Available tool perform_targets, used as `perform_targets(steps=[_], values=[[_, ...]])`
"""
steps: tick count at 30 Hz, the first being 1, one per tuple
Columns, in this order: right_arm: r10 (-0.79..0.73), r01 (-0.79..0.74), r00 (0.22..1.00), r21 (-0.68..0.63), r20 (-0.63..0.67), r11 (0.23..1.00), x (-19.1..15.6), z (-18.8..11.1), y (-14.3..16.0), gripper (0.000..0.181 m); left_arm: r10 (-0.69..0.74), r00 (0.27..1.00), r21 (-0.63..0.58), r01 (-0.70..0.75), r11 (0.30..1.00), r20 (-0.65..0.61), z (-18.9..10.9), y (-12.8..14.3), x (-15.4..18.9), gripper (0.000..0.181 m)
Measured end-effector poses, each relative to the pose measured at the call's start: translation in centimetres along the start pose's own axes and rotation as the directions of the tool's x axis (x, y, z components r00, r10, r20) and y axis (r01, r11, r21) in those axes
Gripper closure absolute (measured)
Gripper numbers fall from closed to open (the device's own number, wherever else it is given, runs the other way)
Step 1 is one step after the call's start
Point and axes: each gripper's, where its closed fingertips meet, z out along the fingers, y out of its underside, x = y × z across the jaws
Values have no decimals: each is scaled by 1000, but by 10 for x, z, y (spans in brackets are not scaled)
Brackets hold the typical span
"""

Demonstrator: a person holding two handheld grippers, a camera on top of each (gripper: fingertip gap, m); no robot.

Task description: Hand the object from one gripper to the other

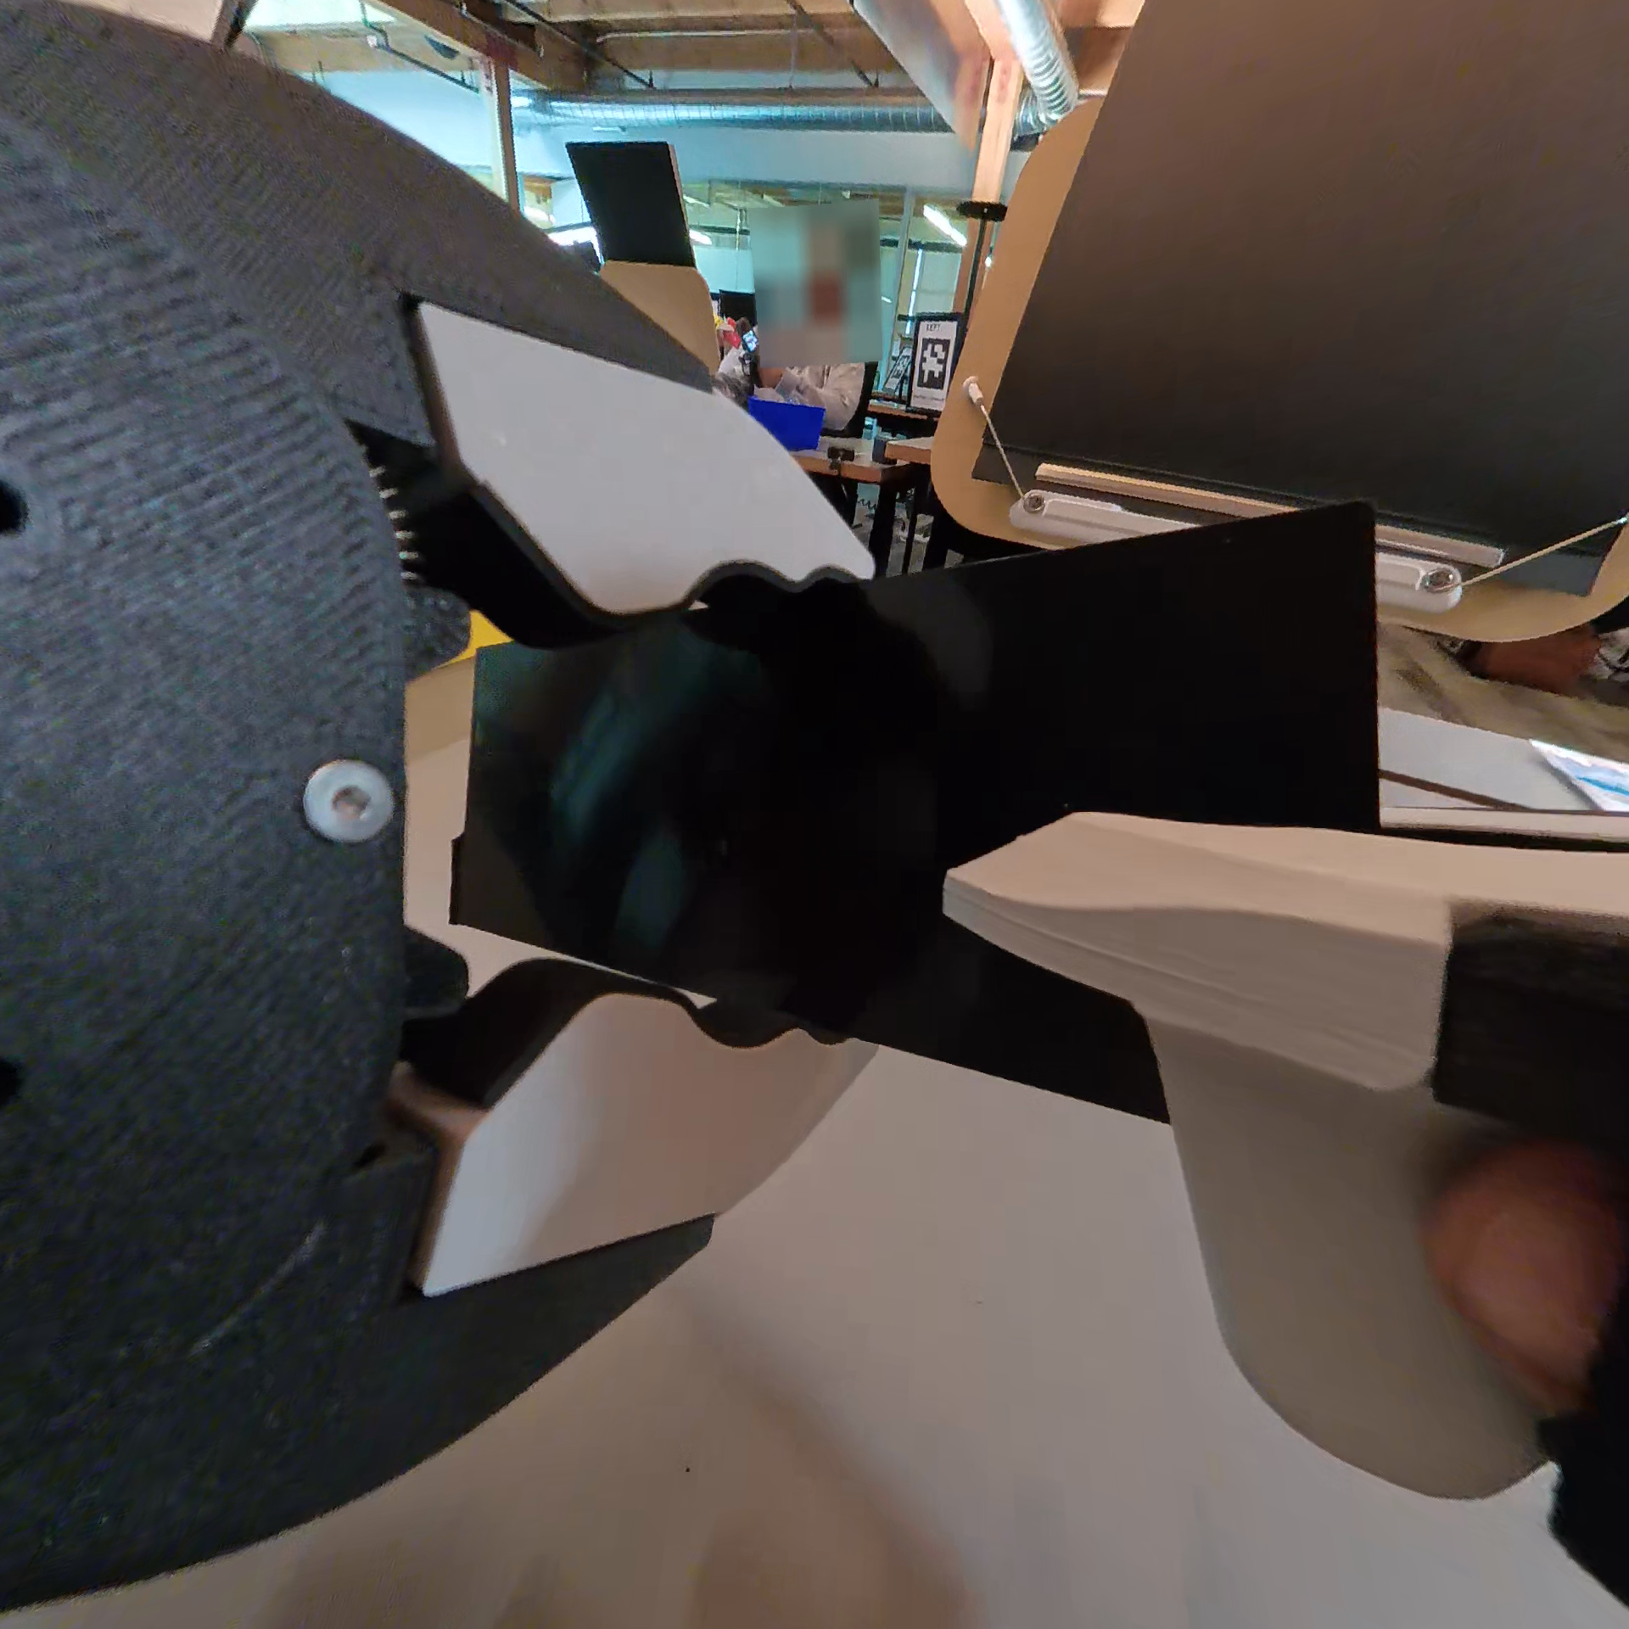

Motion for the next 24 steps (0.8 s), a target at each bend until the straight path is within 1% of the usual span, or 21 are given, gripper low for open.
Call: perform_targets(steps=[3, 5, 6, 8, 9, 10, 11, 12, 13, 14, 15, 17, 18, 19, 20, 21, 23, 24], values=[[5, -4, 1000, 29, -8, 1000, 5, -6, -4, 179, -21, 999, 23, 21, 1000, 24, -2, -2, -6, 86], [-3, 5, 999, 48, -41, 999, 12, -14, -8, 180, -80, 994, 39, 77, 996, 68, -4, 3, -21, 75], [-2, 5, 999, 68, -53, 998, 15, -19, -12, 180, -135, 988, 45, 131, 990, 78, -6, 8, -30, 70], [18, -9, 998, 125, -66, 992, 23, -32, -20, 180, -291, 956, 76, 287, 955, 47, -9, 19, -45, 68], [30, -19, 998, 158, -64, 987, 25, -38, -25, 179, -383, 924, 101, 380, 919, 10, -10, 24, -50, 67], [45, -34, 998, 191, -54, 981, 28, -44, -29, 180, -476, 878, 131, 478, 868, -49, -11, 28, -54, 66], [60, -51, 997, 224, -37, 973, 29, -50, -33, 180, -566, 816, 156, 579, 801, -120, -12, 30, -57, 65], [74, -68, 997, 254, -16, 965, 30, -55, -37, 180, -642, 739, 175, 673, 719, -205, -13, 30, -58, 64], [86, -85, 996, 279, 11, 956, 29, -59, -40, 180, -692, 649, 182, 758, 627, -316, -15, 27, -56, 68], [92, -101, 995, 297, 44, 950, 27, -61, -42, 180, -721, 539, 164, 835, 525, -436, -17, 23, -53, 70], [102, -122, 991, 301, 81, 946, 24, -62, -43, 180, -728, 413, 127, 901, 415, -547, -20, 17, -50, 71], [103, -140, 985, 301, 137, 943, 18, -60, -43, 180, -667, 166, 46, 980, 193, -727, -29, 6, -51, 75], [99, -142, 983, 294, 154, 945, 14, -58, -43, 180, -603, 64, 7, 995, 97, -795, -35, 2, -54, 86], [95, -143, 980, 285, 173, 948, 11, -56, -42, 180, -537, -20, -36, 999, 19, -843, -41, 0, -56, 96], [92, -144, 978, 278, 189, 950, 7, -54, -41, 180, -483, -80, -76, 997, -28, -872, -44, -2, -57, 104], [91, -145, 975, 274, 202, 951, 5, -52, -41, 180, -437, -114, -108, 993, -38, -892, -48, -3, -55, 114], [96, -157, 969, 269, 228, 950, 1, -50, -41, 180, -386, -136, -143, 990, -11, -912, -52, -8, -47, 126], [99, -163, 967, 269, 237, 949, 0, -49, -40, 180, -363, -131, -144, 990, 8, -923, -55, -10, -45, 140]])
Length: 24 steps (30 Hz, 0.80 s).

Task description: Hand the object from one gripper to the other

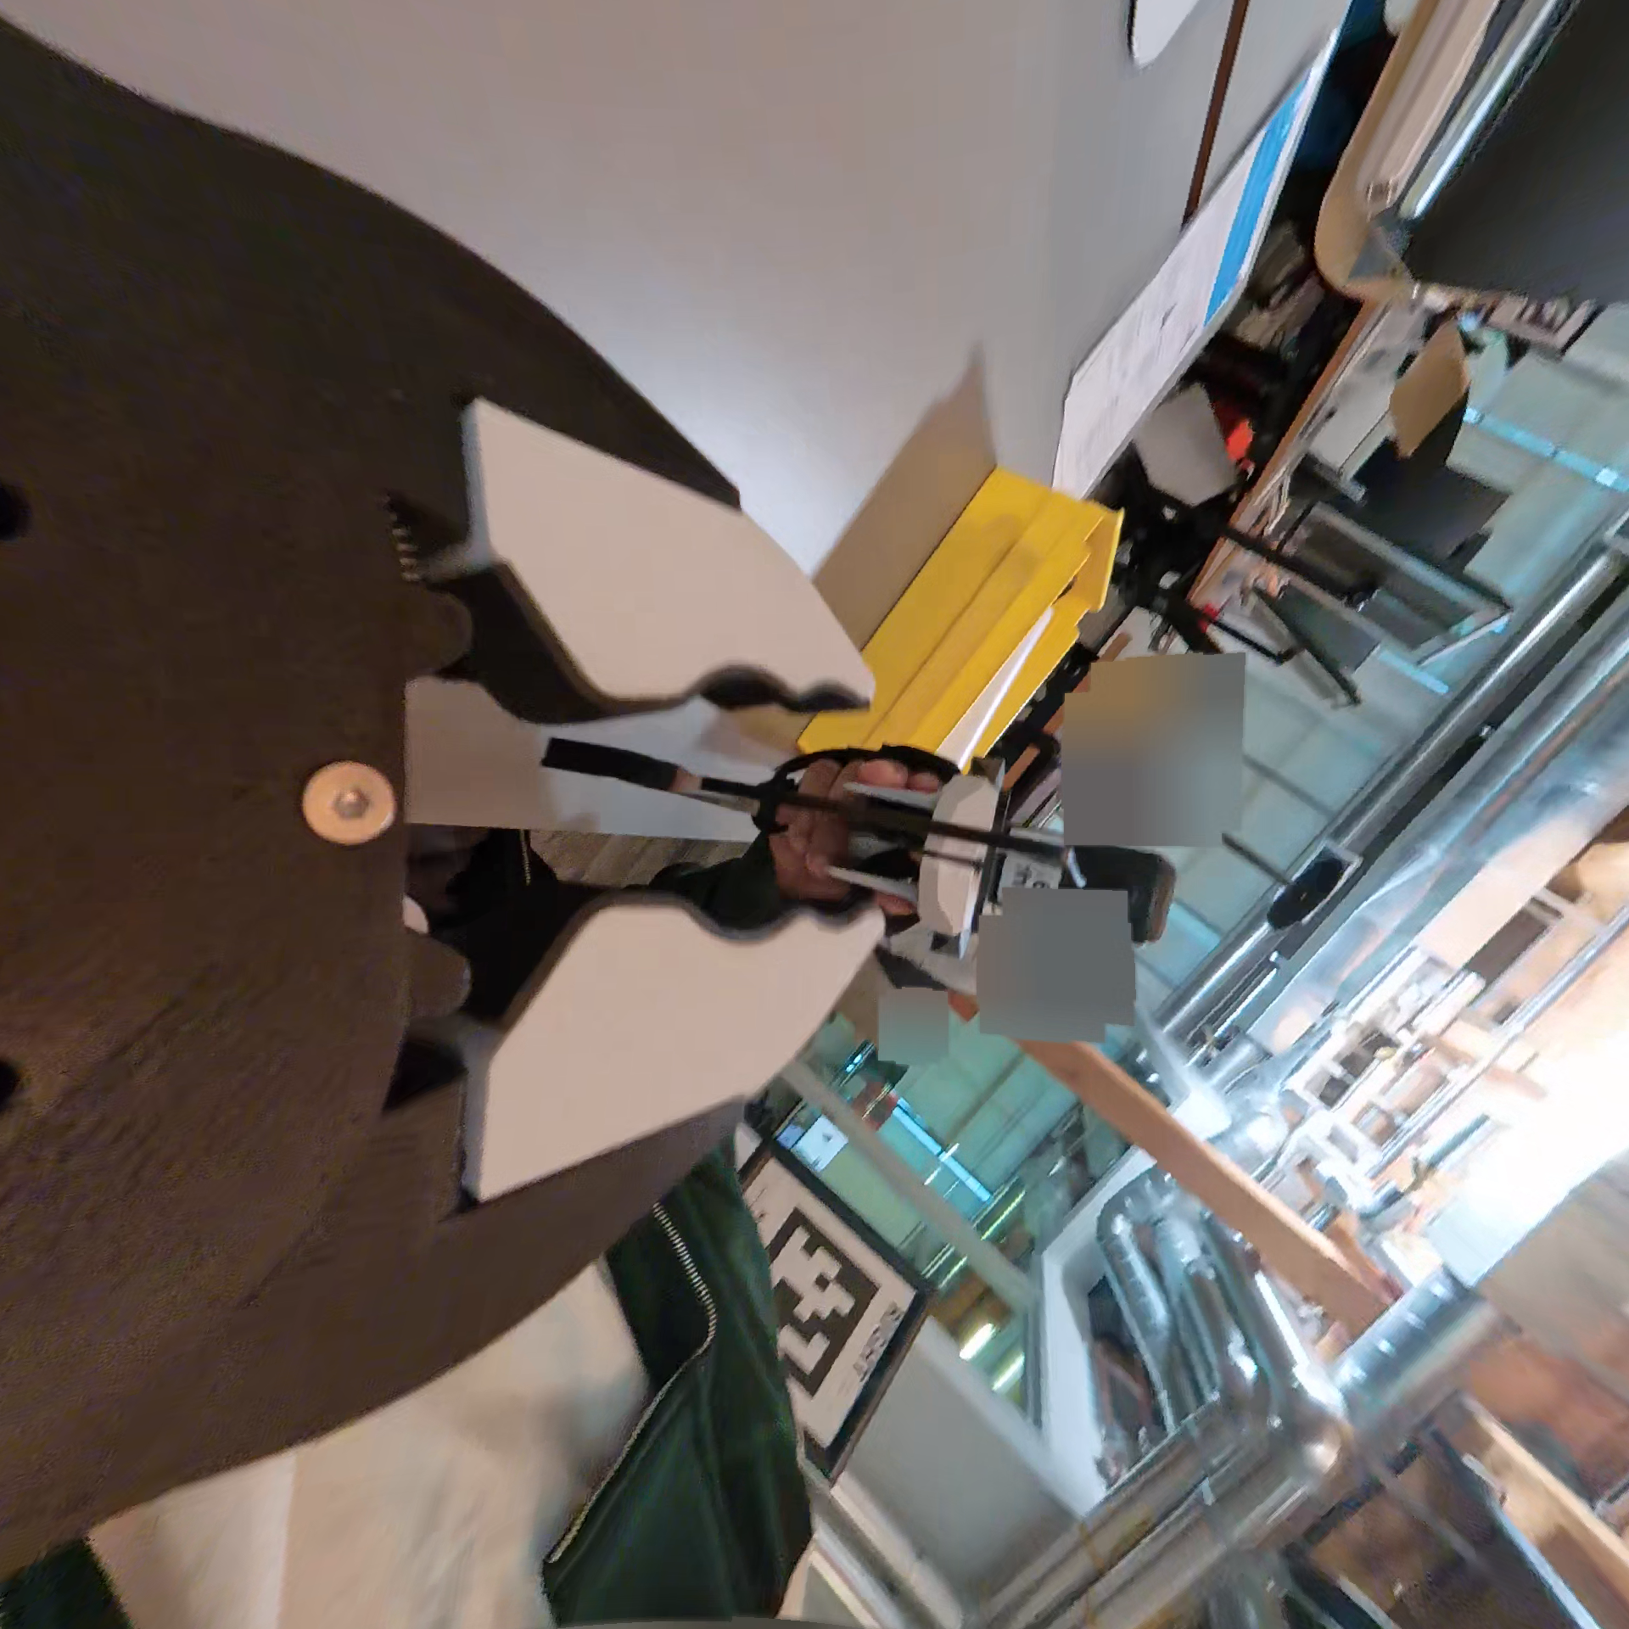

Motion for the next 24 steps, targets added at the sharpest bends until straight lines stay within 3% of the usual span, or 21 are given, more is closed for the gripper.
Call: perform_targets(steps=[2, 11, 13, 14, 17, 19, 20, 23, 24], values=[[12, -12, 1000, 3, 15, 1000, -1, 1, 1, 180, 22, 998, 11, -21, 1000, -60, 1, -1, 9, 178], [38, -39, 999, 23, 15, 999, 1, -1, -4, 174, 16, 999, 61, -13, 998, -50, 2, -6, 11, 178], [51, -45, 994, 60, -96, 997, 19, -8, -11, 126, 18, 1000, 78, -18, 997, 0, -1, -9, 4, 178], [33, -22, 983, 66, -178, 998, 30, -14, -14, 110, 13, 1000, 81, -15, 997, 26, -4, -10, 0, 178], [-237, 228, 865, -75, -441, 971, 50, -32, -20, 85, -5, 994, 79, -4, 997, 109, -10, -10, -12, 178], [-477, 394, 716, -270, -509, 879, 50, -33, -22, 78, -8, 986, 55, -1, 998, 166, -10, -7, -20, 178], [-594, 468, 642, -367, -484, 804, 44, -28, -21, 73, -2, 982, 37, -6, 999, 191, -10, -5, -22, 178], [-849, 571, 416, -633, -325, 522, 34, -10, -2, 69, 15, 971, -23, -10, 1000, 238, -4, 4, -26, 178], [-887, 569, 377, -689, -266, 449, 33, -4, 8, 70, 20, 968, -41, -10, 999, 251, -1, 7, -26, 178]])
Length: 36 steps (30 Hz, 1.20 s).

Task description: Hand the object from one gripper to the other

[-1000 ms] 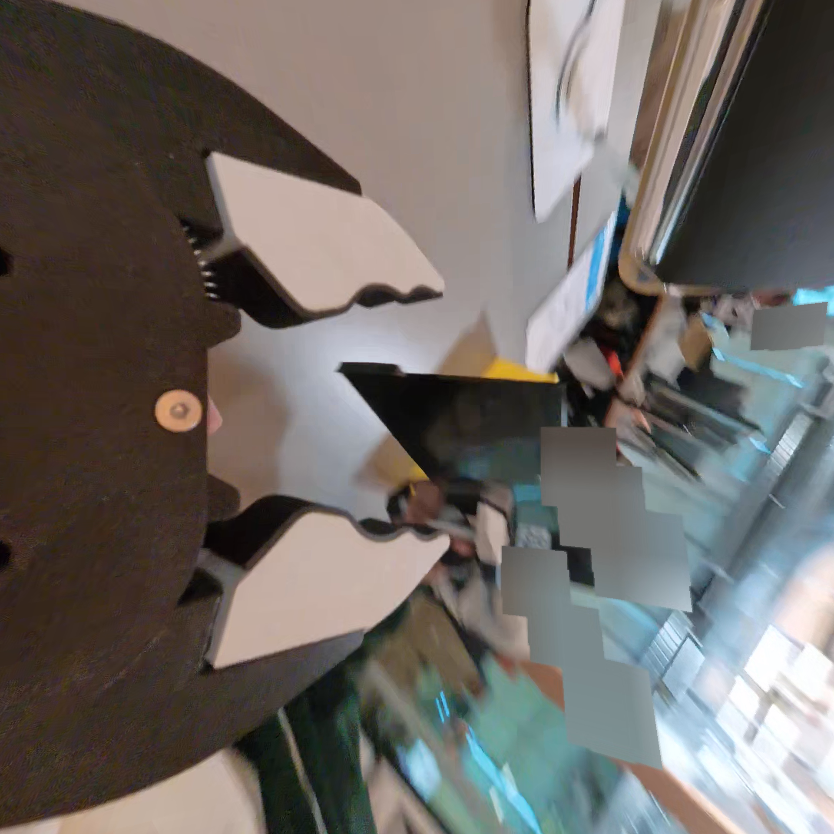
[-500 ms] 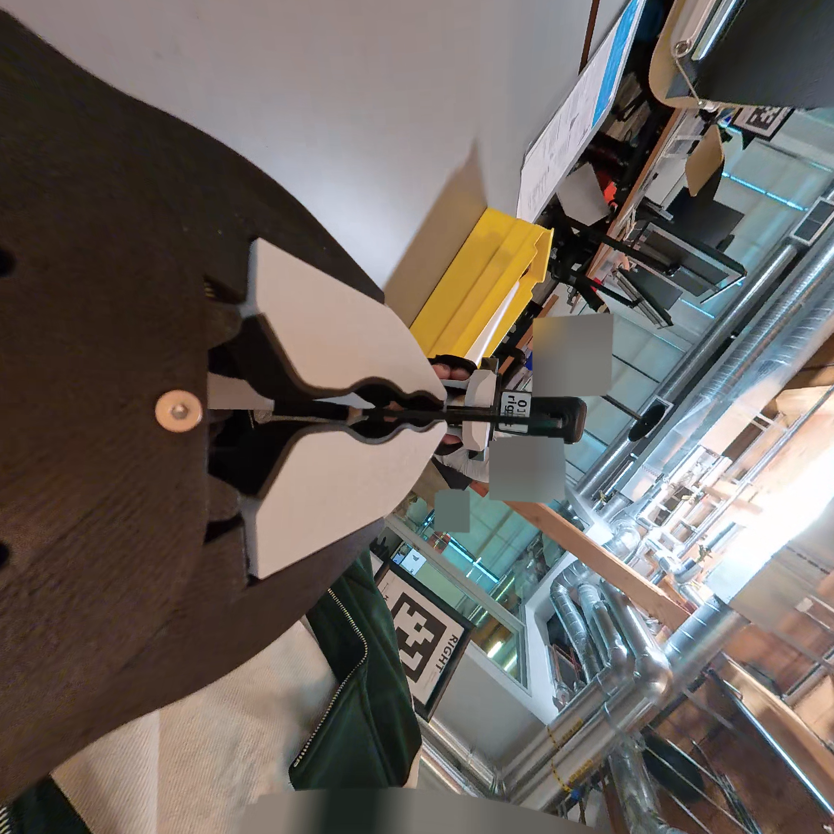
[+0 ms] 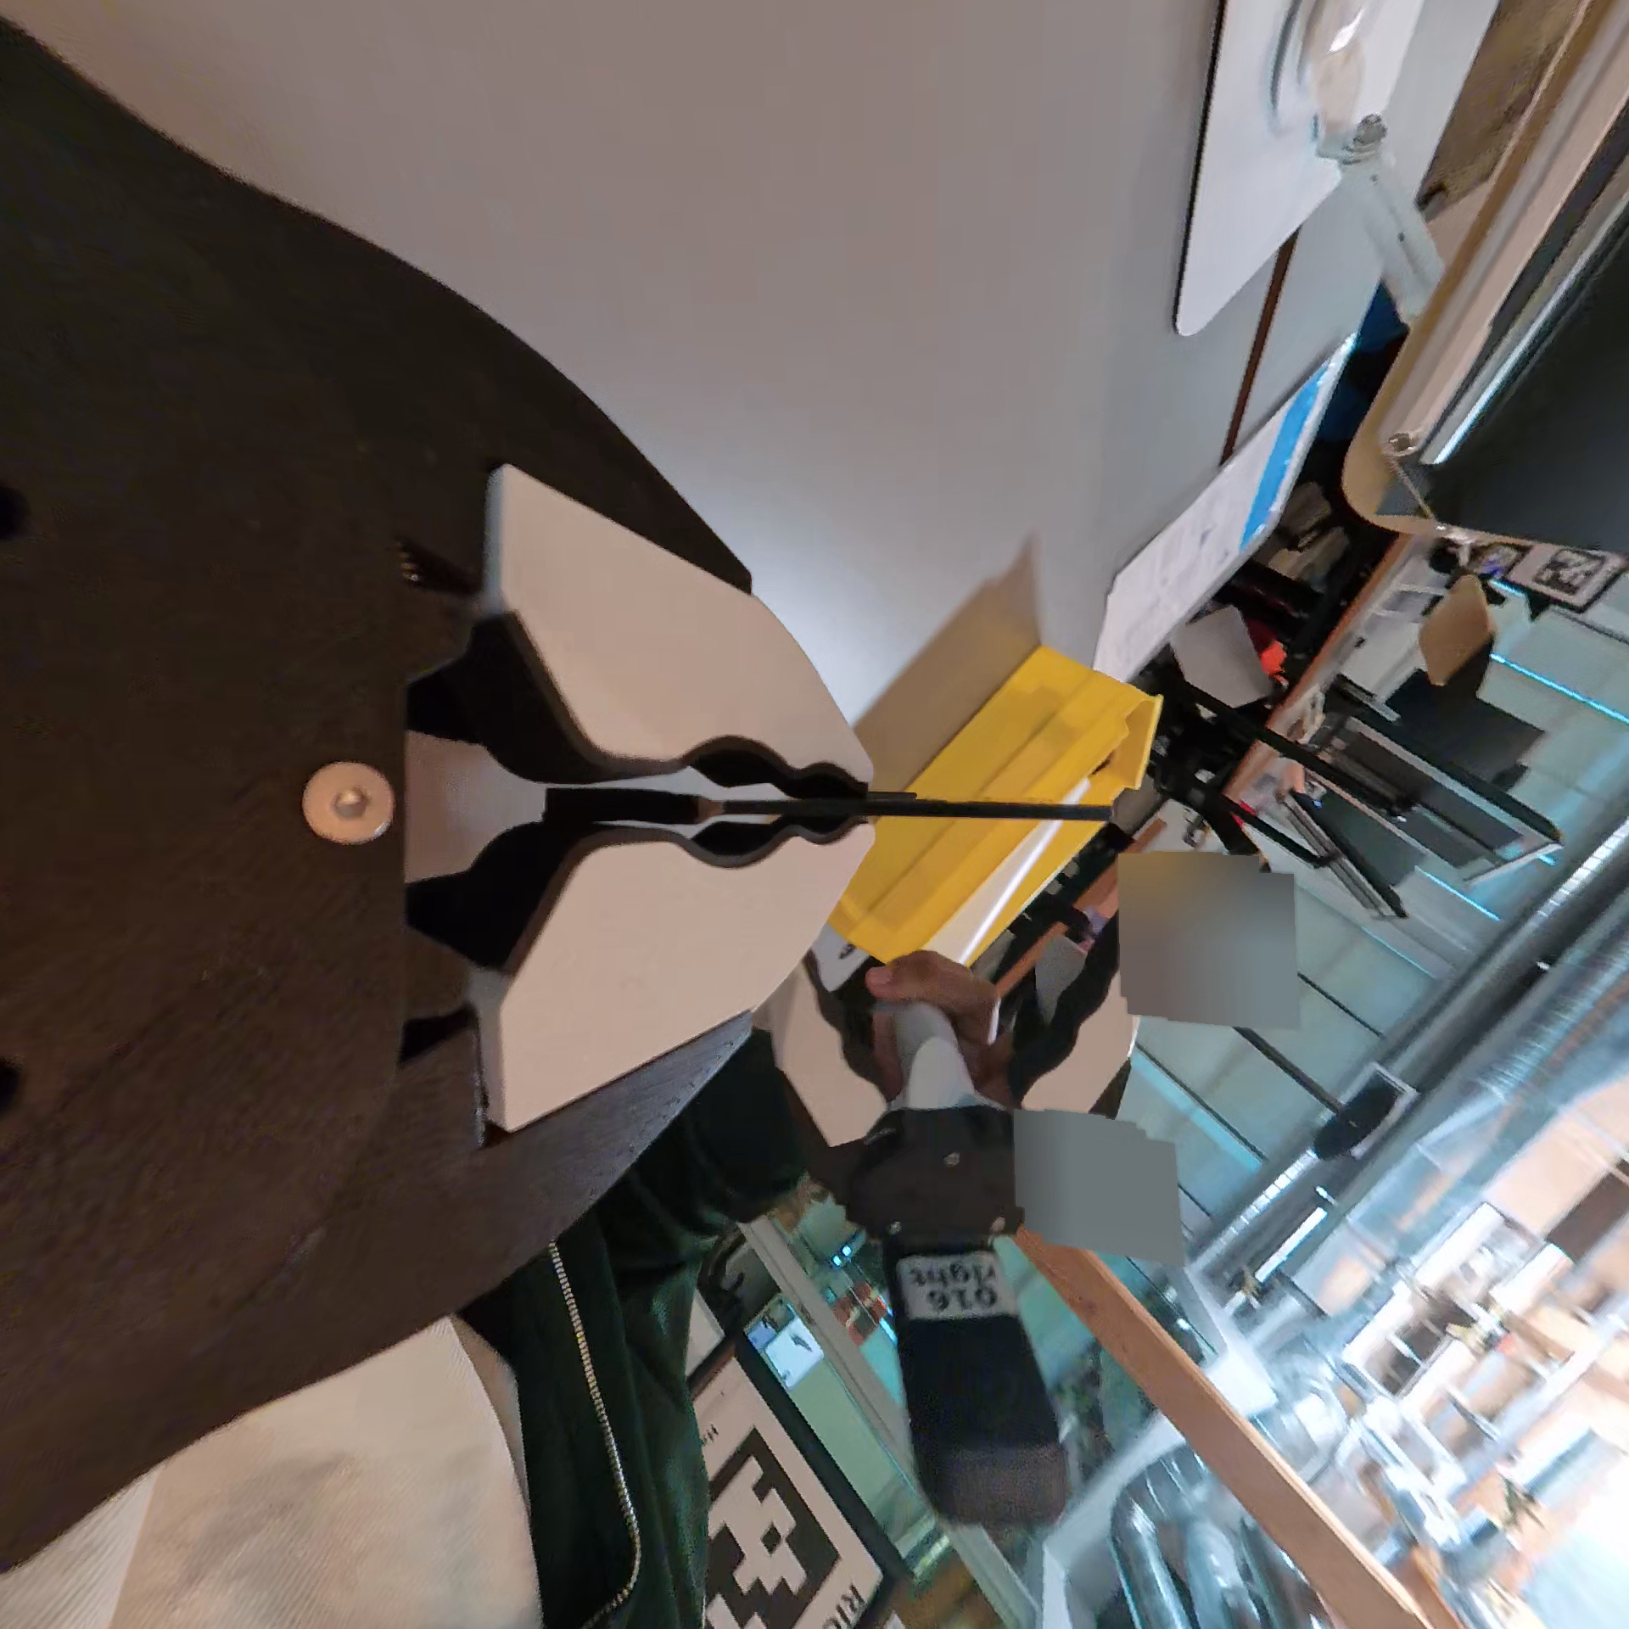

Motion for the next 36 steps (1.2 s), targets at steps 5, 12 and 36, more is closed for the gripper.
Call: perform_targets(steps=[5, 12, 36], values=[[-88, 89, 996, -89, 11, 992, -21, 16, 8, 78, 60, 998, -103, -58, 993, 24, 16, 15, 15, 178], [-147, 144, 989, -195, -3, 970, -22, 18, 23, 94, 127, 992, -149, -122, 981, 25, 26, 19, 33, 178], [381, -763, 559, 277, 736, 584, -66, -17, -74, 94, 392, 888, 131, -371, 919, -241, 27, -14, 113, 53]])
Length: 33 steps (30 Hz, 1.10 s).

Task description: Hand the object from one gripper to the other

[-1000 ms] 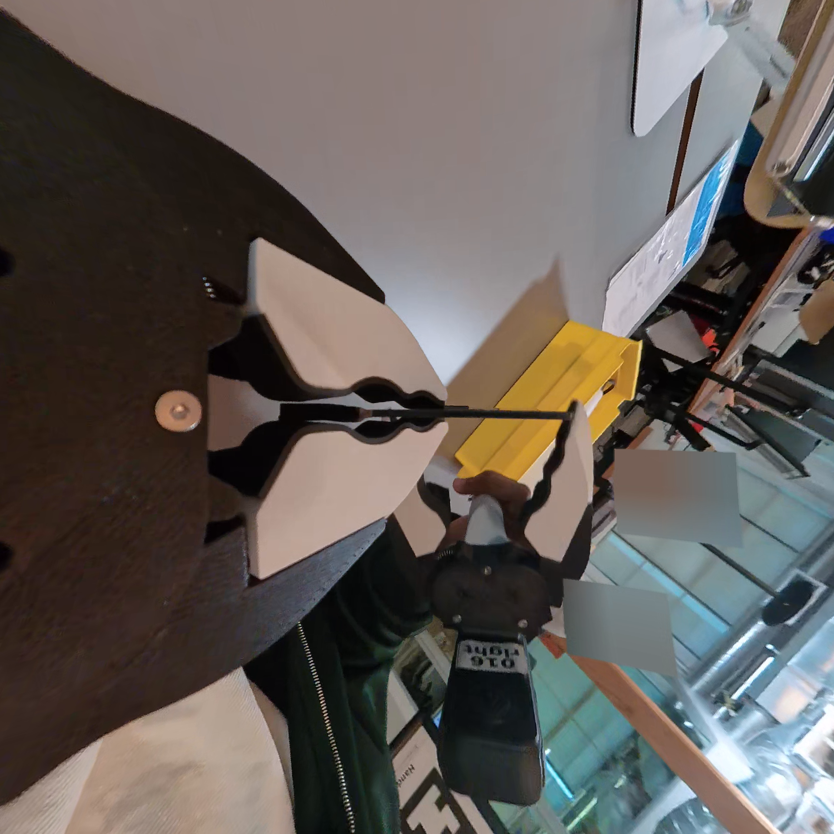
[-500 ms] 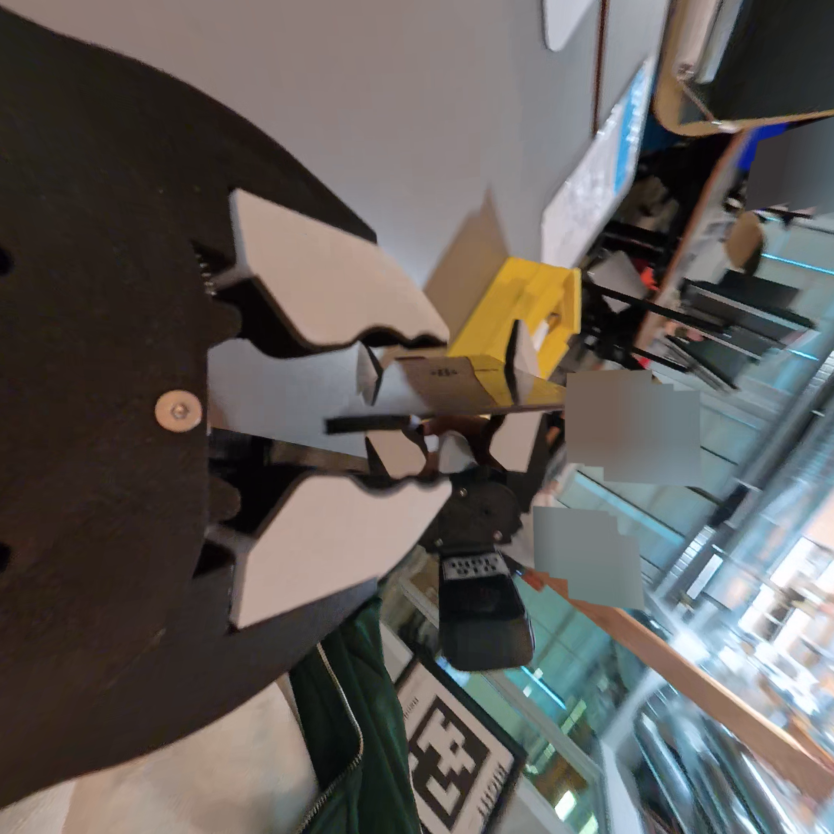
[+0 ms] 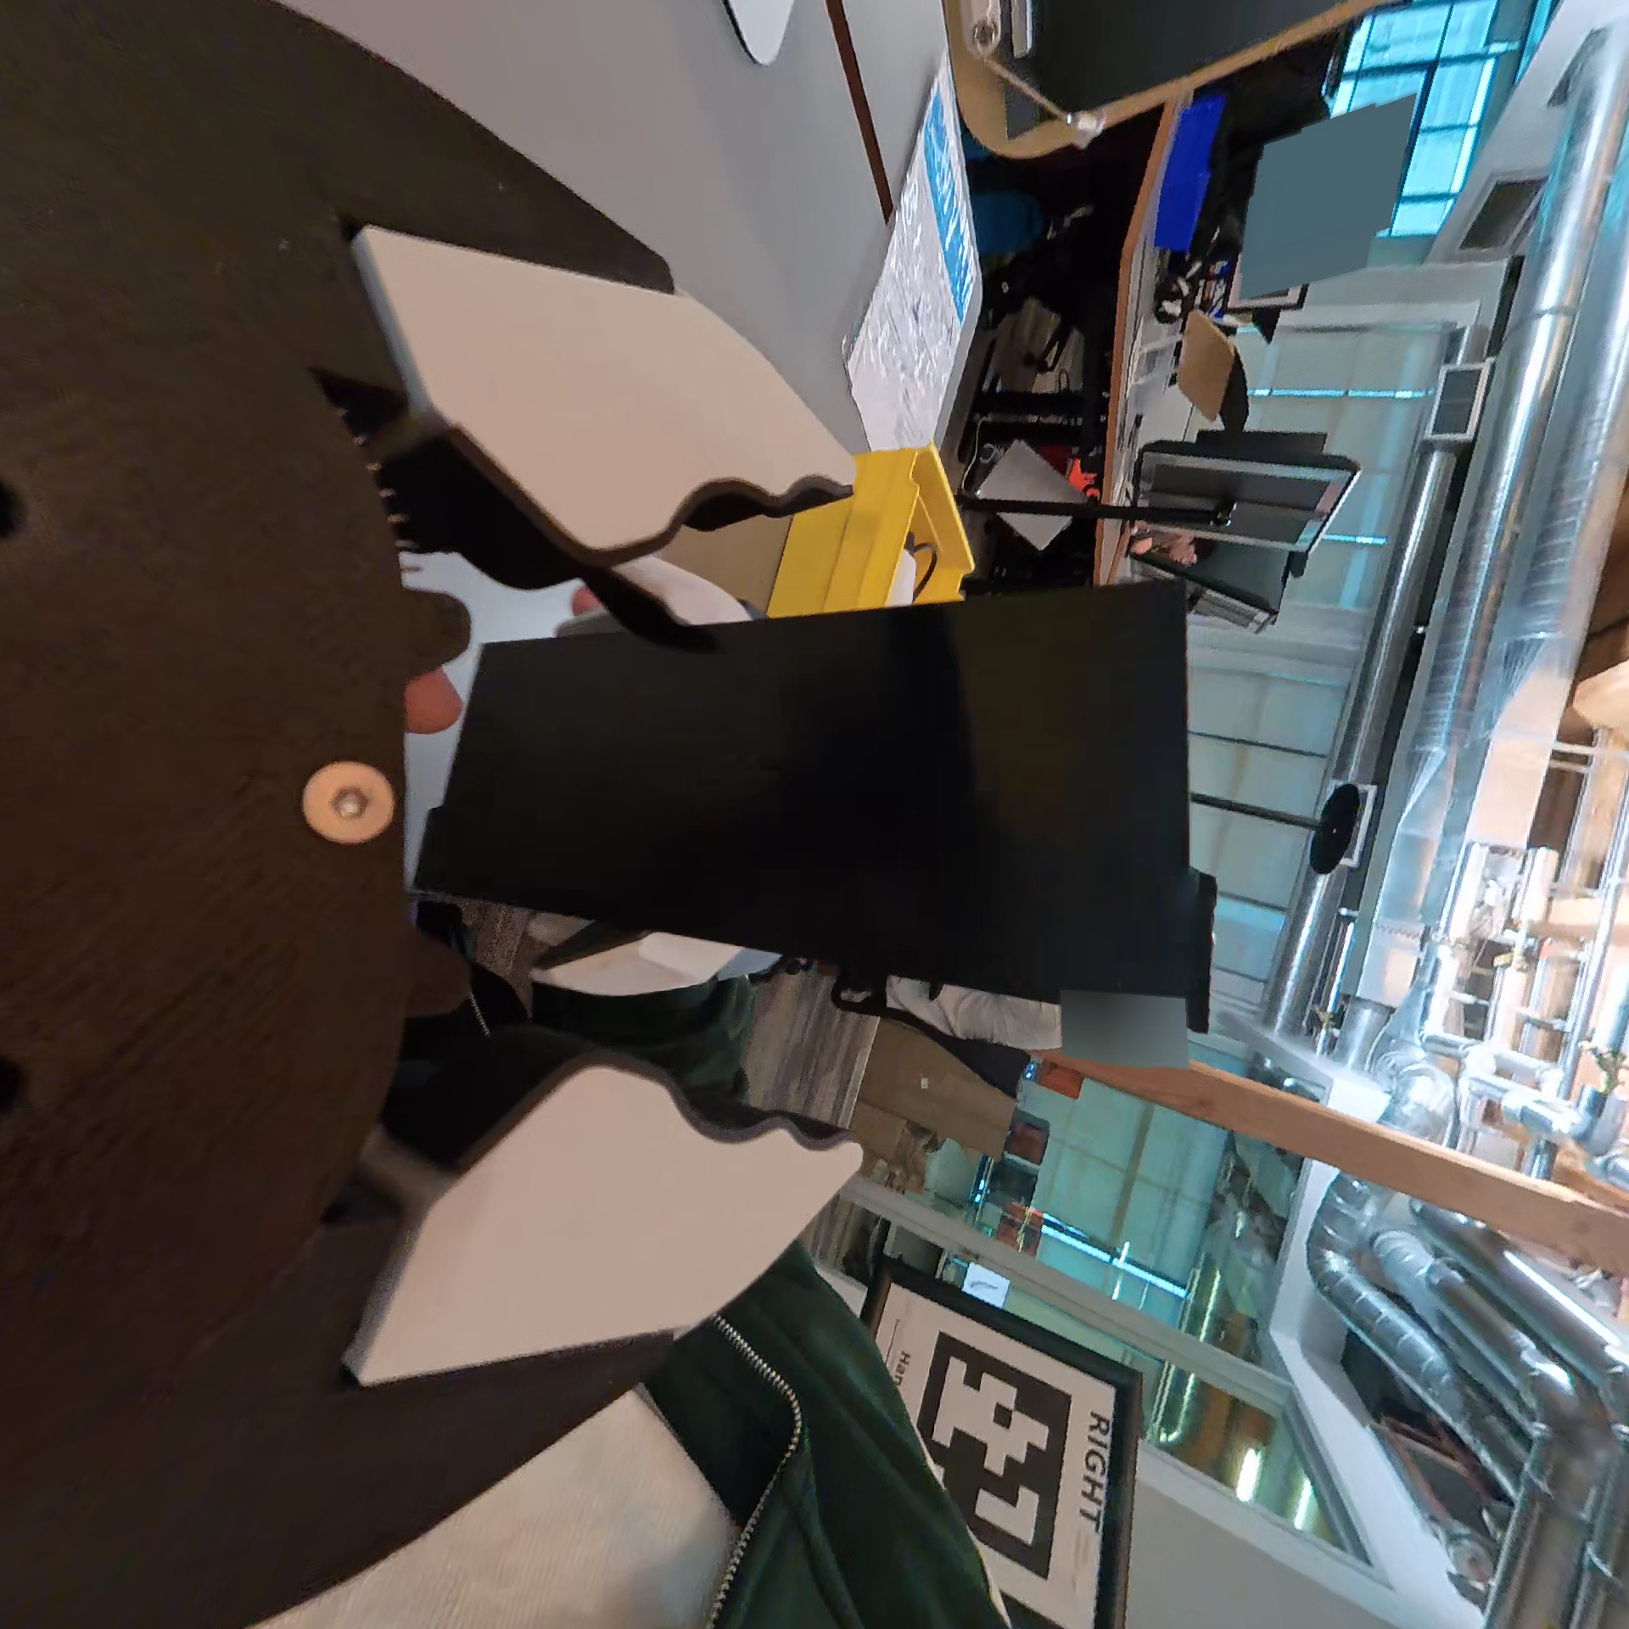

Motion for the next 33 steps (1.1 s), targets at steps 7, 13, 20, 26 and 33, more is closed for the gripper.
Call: perform_targets(steps=[7, 13, 20, 26, 33], values=[[45, -48, 992, 21, 120, 999, -21, 11, 2, 94, -32, 996, -8, 32, 999, -88, 2, 2, 12, 72], [51, -54, 990, 15, 133, 998, -23, 13, 5, 94, -23, 997, -13, 22, 1000, -77, 3, 1, 13, 85], [53, -56, 989, 23, 138, 998, -23, 14, 4, 94, -1, 999, -27, 1, 1000, -34, 2, 1, 10, 91], [62, -73, 991, 91, 118, 993, -13, 8, -2, 92, 0, 999, 14, -1, 1000, 40, -4, -6, -2, 92], [-175, 210, 967, 192, -185, 959, 17, -18, -26, 81, -260, 955, 403, 185, 896, 140, -58, -39, -51, 93]])
